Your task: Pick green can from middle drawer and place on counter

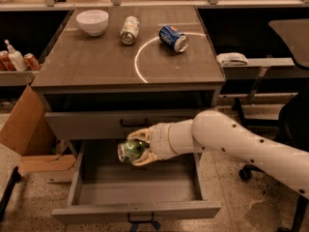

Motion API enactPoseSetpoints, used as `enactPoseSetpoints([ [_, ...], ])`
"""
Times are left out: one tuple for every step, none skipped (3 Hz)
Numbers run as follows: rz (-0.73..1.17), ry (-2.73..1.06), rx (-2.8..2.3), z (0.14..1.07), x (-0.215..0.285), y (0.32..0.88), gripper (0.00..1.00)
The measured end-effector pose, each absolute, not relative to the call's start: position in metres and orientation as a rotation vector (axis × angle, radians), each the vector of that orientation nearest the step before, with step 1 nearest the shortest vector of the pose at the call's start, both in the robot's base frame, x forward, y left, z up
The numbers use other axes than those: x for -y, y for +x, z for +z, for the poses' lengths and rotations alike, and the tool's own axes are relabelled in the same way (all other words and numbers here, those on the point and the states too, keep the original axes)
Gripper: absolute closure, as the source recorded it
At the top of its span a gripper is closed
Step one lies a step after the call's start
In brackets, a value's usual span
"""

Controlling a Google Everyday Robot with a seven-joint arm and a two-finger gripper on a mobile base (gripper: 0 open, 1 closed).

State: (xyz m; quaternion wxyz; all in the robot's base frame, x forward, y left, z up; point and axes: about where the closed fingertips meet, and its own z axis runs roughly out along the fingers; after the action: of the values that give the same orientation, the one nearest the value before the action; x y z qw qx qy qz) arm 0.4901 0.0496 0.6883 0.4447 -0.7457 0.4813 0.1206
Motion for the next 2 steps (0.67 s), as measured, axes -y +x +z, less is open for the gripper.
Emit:
enactPoseSetpoints([
  [0.225, -1.839, -1.154, 0.729, -0.03, 0.492, 1.0],
  [0.126, -1.851, -1.105, 0.769, -0.017, 0.489, 1.0],
])
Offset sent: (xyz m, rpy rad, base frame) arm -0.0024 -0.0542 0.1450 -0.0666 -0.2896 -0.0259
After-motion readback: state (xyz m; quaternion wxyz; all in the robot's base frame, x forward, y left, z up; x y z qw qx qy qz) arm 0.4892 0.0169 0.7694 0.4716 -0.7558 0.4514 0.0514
